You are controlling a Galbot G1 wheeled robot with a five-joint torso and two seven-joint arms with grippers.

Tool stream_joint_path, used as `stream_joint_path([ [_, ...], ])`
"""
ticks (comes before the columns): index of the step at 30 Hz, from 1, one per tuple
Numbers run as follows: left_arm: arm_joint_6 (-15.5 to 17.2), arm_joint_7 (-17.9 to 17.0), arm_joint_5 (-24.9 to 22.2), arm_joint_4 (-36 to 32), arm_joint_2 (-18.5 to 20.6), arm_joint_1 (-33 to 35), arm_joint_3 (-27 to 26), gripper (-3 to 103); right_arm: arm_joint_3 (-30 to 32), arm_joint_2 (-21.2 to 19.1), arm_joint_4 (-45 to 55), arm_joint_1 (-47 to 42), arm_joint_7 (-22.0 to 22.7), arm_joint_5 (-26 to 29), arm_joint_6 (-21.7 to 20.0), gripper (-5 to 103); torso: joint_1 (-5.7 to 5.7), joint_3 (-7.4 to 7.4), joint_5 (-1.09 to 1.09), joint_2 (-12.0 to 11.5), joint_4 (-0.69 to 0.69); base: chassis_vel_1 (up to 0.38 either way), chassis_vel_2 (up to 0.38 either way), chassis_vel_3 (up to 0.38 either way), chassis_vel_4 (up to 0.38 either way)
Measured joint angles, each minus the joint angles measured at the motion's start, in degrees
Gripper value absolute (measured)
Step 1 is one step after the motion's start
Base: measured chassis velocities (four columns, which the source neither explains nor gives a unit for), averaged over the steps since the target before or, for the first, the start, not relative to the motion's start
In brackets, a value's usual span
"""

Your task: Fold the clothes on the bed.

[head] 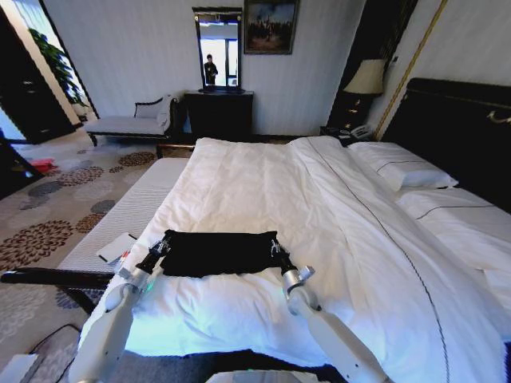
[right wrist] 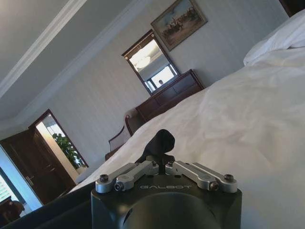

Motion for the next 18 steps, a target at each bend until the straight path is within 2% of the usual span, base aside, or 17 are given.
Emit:
stream_joint_path([
  [7,-1.01,0.37,2.98,-0.11,-0.08,1.09,-0.55,2,-0.23,0.14,0.00,-1.13,0.16,-1.64,0.19,-1,0.00,0.00,0.00,0.00,0.01,0.000,0.000,0.000,0.000],
  [9,-1.55,-1.15,3.71,-0.89,-0.14,1.46,-0.53,-1,0.06,0.17,0.54,-2.01,0.28,-2.48,0.56,9,0.00,0.00,0.00,-0.01,0.00,0.000,0.000,0.000,0.000],
  [10,-1.86,-1.85,3.78,-2.03,-0.15,1.94,-0.67,4,0.29,-0.10,1.62,-2.79,0.37,-2.83,0.71,15,0.00,0.01,-0.01,-0.01,-0.01,0.000,0.000,0.000,0.000],
  [12,-1.96,-2.04,3.78,-2.47,-0.14,2.12,-0.77,4,0.31,-0.13,1.73,-2.87,0.38,-2.86,0.72,15,0.00,0.00,-0.01,-0.01,-0.01,0.000,0.000,0.000,0.000],
  [14,-3.12,-2.60,3.84,-8.72,0.21,4.69,-3.36,15,1.21,-2.56,7.06,-5.70,1.58,-3.53,0.88,25,0.00,0.01,-0.01,-0.01,-0.01,0.000,0.000,0.000,0.000],
  [15,-3.12,-2.60,3.84,-8.72,0.21,4.69,-3.36,15,1.21,-2.56,7.06,-5.70,1.58,-3.53,0.88,25,0.00,0.01,-0.01,-0.01,-0.01,0.000,0.000,0.000,0.000],
  [18,-3.66,-2.50,2.88,-17.87,1.24,9.11,-8.00,31,2.87,-7.02,14.86,-9.48,3.42,-4.28,1.11,41,-0.01,0.00,0.02,0.00,0.00,0.000,0.000,0.000,0.000],
])
